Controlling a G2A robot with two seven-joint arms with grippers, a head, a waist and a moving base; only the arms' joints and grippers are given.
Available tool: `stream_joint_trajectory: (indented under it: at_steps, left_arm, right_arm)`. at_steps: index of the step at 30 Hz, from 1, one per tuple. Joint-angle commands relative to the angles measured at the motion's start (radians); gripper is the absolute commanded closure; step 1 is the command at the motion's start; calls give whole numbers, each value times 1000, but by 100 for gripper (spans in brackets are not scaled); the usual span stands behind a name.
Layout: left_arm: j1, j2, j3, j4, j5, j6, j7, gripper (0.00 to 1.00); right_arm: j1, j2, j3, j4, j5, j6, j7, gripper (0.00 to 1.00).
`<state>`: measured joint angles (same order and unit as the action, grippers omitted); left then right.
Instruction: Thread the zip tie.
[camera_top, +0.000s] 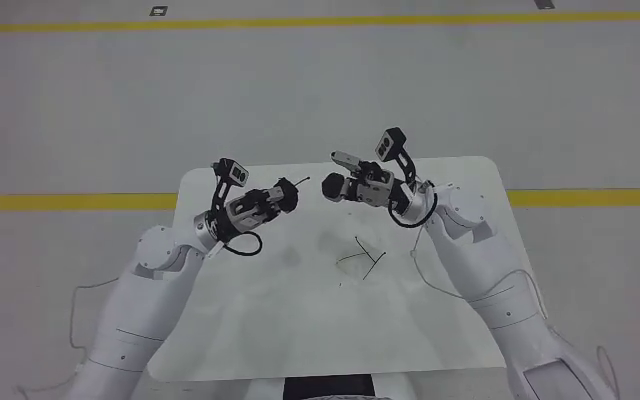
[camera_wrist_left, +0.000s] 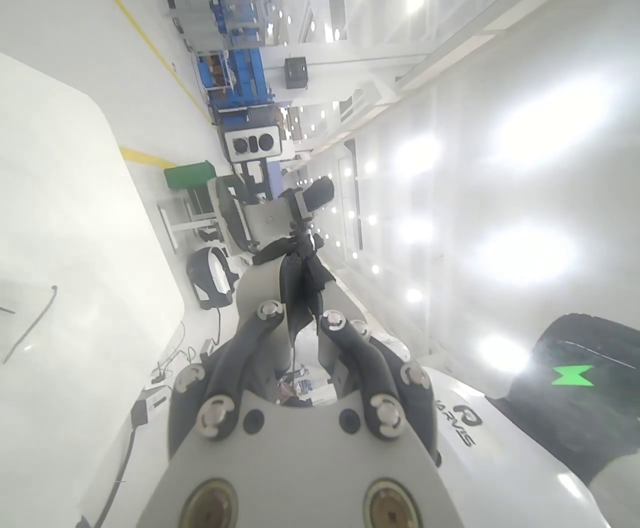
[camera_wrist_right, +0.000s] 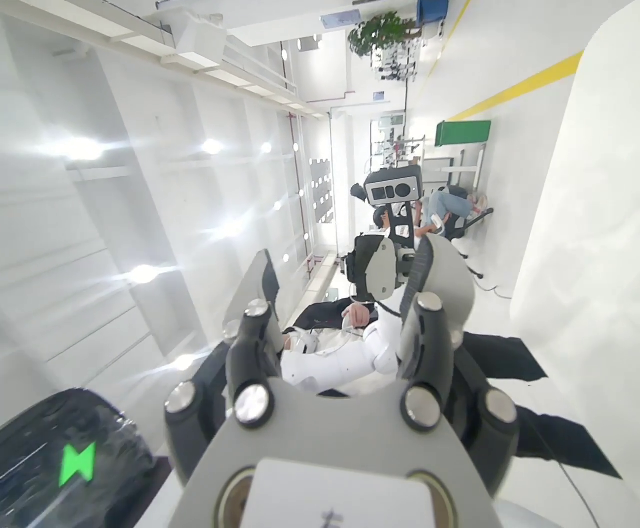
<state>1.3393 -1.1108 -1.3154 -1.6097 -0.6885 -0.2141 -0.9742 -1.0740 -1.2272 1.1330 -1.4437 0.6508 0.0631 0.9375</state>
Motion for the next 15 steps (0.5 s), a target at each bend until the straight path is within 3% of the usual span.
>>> stream_joint_trajectory:
  at_steps: [1, 6, 8, 15]
  left_arm:
    - [2, 6, -16, -1, -19, 22, -61, 100]
    - [-4, 19, -53, 11, -67, 84, -189, 100]
    - [-8, 23, -55, 17, -75, 109, -230, 100]
    - [-8, 23, -55, 17, -75, 109, -230, 100]
  right_arm:
    - [20, 1, -4, 30, 10, 6, 69, 0]
    - [89, -2, -45, 135, 43, 48, 297, 0]
    - [89, -2, -45, 135, 43, 48, 297, 0]
    - [89, -2, -45, 135, 43, 48, 297, 0]
